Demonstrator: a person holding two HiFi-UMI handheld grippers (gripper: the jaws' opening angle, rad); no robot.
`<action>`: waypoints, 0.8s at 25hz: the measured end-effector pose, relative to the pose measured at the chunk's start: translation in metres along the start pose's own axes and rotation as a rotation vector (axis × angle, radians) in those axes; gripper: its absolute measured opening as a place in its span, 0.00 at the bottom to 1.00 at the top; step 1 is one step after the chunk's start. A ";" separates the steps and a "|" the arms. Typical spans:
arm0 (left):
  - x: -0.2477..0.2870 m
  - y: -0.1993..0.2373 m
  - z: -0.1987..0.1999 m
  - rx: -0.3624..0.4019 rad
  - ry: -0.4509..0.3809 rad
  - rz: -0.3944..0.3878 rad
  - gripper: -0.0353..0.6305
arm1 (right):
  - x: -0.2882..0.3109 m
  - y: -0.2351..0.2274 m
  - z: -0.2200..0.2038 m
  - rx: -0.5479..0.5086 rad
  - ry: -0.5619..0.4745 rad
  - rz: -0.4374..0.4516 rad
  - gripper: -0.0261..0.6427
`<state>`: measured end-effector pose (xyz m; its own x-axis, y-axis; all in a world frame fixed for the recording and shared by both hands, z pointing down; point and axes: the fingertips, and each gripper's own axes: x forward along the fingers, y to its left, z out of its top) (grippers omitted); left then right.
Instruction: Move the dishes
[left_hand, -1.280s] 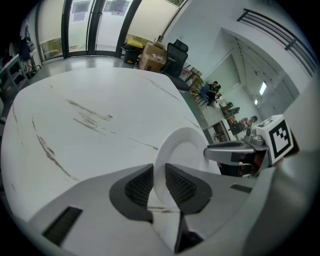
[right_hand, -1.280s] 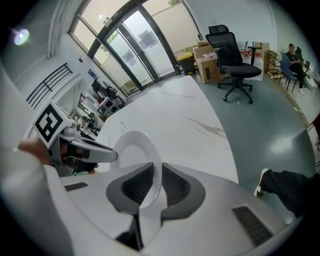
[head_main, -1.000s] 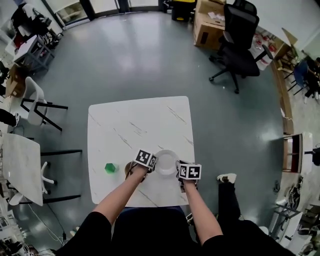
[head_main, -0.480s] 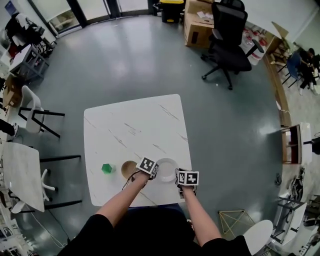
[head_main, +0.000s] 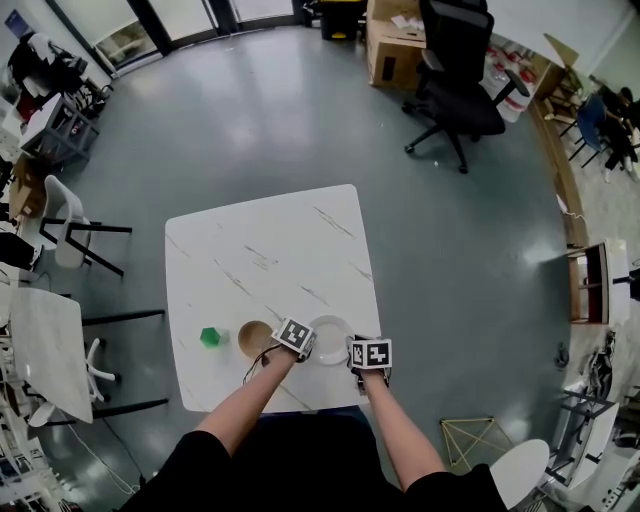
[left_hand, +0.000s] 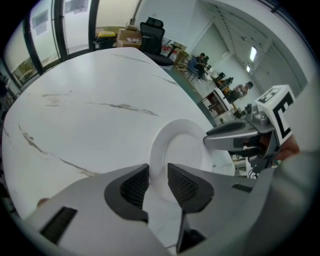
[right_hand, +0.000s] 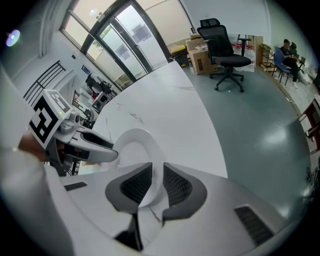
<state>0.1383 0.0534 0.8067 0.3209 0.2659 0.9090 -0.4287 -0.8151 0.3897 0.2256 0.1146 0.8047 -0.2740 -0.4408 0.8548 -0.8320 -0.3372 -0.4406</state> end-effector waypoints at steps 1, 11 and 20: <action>0.000 0.001 0.002 0.032 -0.004 0.019 0.23 | 0.000 0.001 0.000 -0.006 0.003 0.000 0.17; -0.018 0.009 0.008 0.041 -0.092 0.116 0.29 | -0.024 -0.005 0.004 -0.052 -0.077 -0.052 0.22; -0.074 -0.065 0.002 0.132 -0.349 -0.013 0.28 | -0.092 0.055 0.002 -0.051 -0.360 0.011 0.18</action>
<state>0.1442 0.0856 0.7139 0.6038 0.1032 0.7904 -0.3180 -0.8781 0.3576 0.2062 0.1353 0.7016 -0.1033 -0.7118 0.6948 -0.8554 -0.2929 -0.4272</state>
